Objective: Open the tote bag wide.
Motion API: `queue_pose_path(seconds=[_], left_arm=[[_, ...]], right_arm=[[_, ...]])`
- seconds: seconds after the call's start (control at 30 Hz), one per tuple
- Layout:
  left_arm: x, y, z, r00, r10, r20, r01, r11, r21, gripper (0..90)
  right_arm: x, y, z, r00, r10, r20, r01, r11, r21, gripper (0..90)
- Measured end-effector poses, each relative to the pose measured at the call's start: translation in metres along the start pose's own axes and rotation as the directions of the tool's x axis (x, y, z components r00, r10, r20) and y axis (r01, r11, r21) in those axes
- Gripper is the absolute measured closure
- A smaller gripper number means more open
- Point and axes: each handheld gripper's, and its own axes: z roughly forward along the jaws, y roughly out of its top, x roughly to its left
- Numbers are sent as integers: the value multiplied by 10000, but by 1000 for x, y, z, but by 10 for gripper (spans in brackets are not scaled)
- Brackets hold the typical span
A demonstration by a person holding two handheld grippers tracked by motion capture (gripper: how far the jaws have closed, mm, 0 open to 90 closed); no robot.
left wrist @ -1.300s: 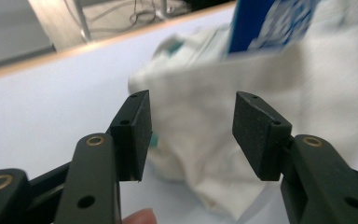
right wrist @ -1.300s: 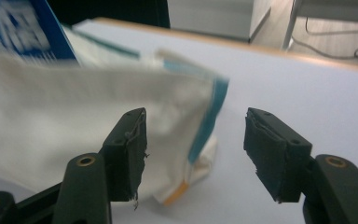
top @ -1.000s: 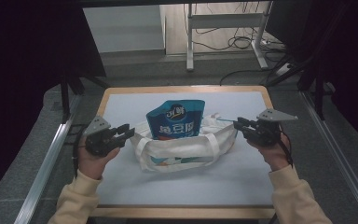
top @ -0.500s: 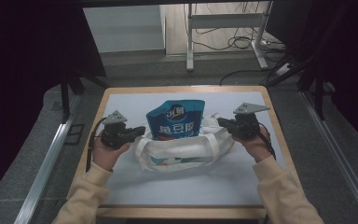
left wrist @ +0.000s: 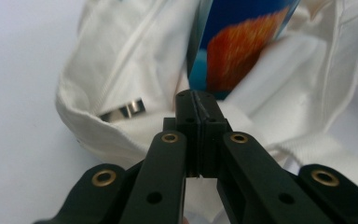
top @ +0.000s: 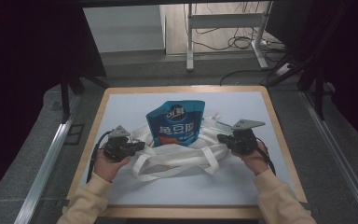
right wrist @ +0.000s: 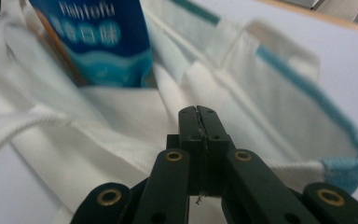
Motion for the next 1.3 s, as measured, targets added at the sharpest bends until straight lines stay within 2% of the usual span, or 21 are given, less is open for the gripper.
queue_pose_path(seconds=[0.07,0.27,0.6,0.7,0.9,1.03,1.07,1.13,1.17,1.3], left_arm=[[0,-4,5,10000,51,20,-51,9999,118,896],[-2,-12,13,9999,167,-43,-166,9994,312,897],[-3,-13,12,9998,128,-154,-126,9998,160,896],[-6,-6,3,9998,173,-134,-176,9995,-248,895],[-8,11,-9,9991,220,-372,-247,9969,-746,894],[-2,20,-8,9975,130,-698,-174,9979,-628,895],[1,21,-6,9978,67,-656,-103,9984,-560,894],[4,22,-2,9975,-15,-709,-14,9992,-406,894],[6,21,0,9972,-48,-741,28,9996,-267,894],[11,23,11,9965,-162,-822,162,9999,-9,895]], right_arm=[[-1,-12,6,10000,39,-39,-38,9996,283,888],[-1,-27,15,9999,111,-128,-101,9972,747,888],[0,-27,15,9999,76,-94,-71,9985,537,888],[3,-18,6,9999,3,-140,-3,10000,-31,888],[16,-1,-8,9992,-316,-261,297,9971,-704,888],[26,8,-9,9979,-505,-417,466,9950,-886,887],[30,10,-8,9971,-533,-538,483,9947,-909,887],[36,12,-6,9956,-613,-713,548,9944,-898,888],[47,10,0,9918,-832,-966,770,9948,-662,888],[56,4,8,9876,-1053,-1167,1028,9943,-276,888]])
